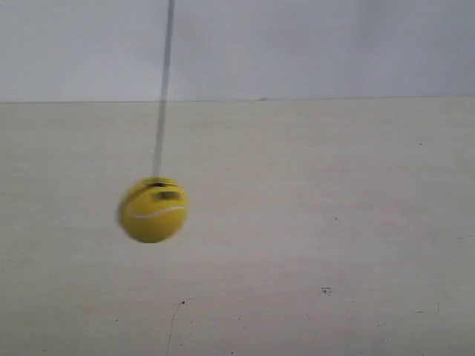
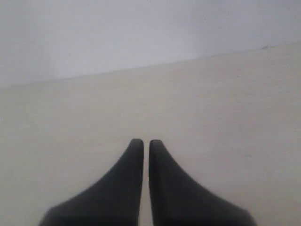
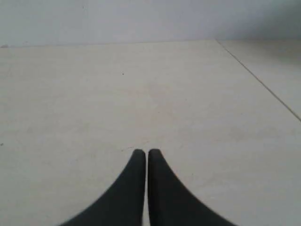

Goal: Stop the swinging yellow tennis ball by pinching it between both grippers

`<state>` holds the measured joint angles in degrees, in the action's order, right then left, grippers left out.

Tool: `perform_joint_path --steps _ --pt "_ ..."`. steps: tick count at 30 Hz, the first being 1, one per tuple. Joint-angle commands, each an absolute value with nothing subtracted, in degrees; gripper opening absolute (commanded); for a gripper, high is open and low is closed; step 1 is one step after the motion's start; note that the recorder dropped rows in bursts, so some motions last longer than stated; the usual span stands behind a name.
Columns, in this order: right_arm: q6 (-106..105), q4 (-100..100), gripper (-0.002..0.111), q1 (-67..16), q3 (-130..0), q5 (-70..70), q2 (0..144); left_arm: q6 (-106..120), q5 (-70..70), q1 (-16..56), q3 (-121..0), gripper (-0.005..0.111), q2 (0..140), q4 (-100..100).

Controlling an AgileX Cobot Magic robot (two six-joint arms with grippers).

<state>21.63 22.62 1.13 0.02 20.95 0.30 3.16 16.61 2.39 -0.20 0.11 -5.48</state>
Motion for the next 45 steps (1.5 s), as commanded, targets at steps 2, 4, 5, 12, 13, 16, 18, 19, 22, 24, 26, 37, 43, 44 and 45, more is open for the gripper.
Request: perform_joint_path --steps 2,4,5,12,13,16,18,19,22,24,26,37,43,44,45 --pt "21.9 26.1 0.000 1.5 0.0 10.9 0.0 3.6 4.8 2.3 0.0 0.005 0.0 -4.4" --pt "21.9 26.1 0.000 1.5 0.0 6.6 0.0 3.0 -0.8 2.3 0.0 0.005 0.0 -3.3" --pt "21.9 26.1 0.000 1.5 0.0 4.5 0.0 2.7 -4.3 2.3 0.0 0.005 0.0 -3.3" --pt "26.9 25.2 0.000 1.5 0.0 -22.9 0.0 -27.5 -25.7 2.3 0.0 0.005 0.0 -5.5" --pt "29.9 25.2 0.000 1.5 0.0 -27.0 0.0 -29.5 -26.6 2.3 0.0 0.005 0.0 -6.2" --pt "36.2 24.6 0.000 1.5 0.0 -35.0 0.0 -34.2 -31.9 2.3 0.0 0.005 0.0 -7.9" --pt "39.7 24.6 0.000 1.5 -0.3 -33.0 0.0 -37.8 -32.3 2.3 -0.5 0.005 0.9 -9.8" --pt "41.5 24.6 0.000 1.5 -1.1 -31.0 0.0 -39.1 -31.8 2.3 -1.3 0.005 1.9 -10.9" --pt "46.0 27.2 0.000 1.5 -3.8 -25.3 1.3 -44.2 -30.0 2.3 -5.0 0.005 6.0 -18.5" --pt "49.3 31.9 0.000 1.5 -5.0 -25.0 3.9 -47.9 -30.0 2.3 -7.6 0.005 9.6 -25.3" --pt "54.9 38.1 0.000 1.5 -6.5 -25.4 7.0 -52.6 -30.0 2.3 -10.0 0.005 13.6 -32.6" --pt "59.4 53.0 0.000 1.5 -9.3 -38.1 32.5 -53.3 -37.6 2.3 -12.5 0.005 39.6 -46.3" --pt "50.4 52.7 0.000 1.5 -9.8 -50.9 47.7 -45.5 -59.1 2.3 -12.7 0.005 55.2 -46.6" --pt "49.5 52.7 0.000 1.5 -10.1 -52.1 49.8 -44.3 -61.3 2.3 -12.8 0.005 57.5 -47.0" --pt "48.1 52.7 0.000 1.5 -10.5 -53.2 52.9 -42.0 -63.3 2.5 -13.1 0.005 60.9 -47.5"
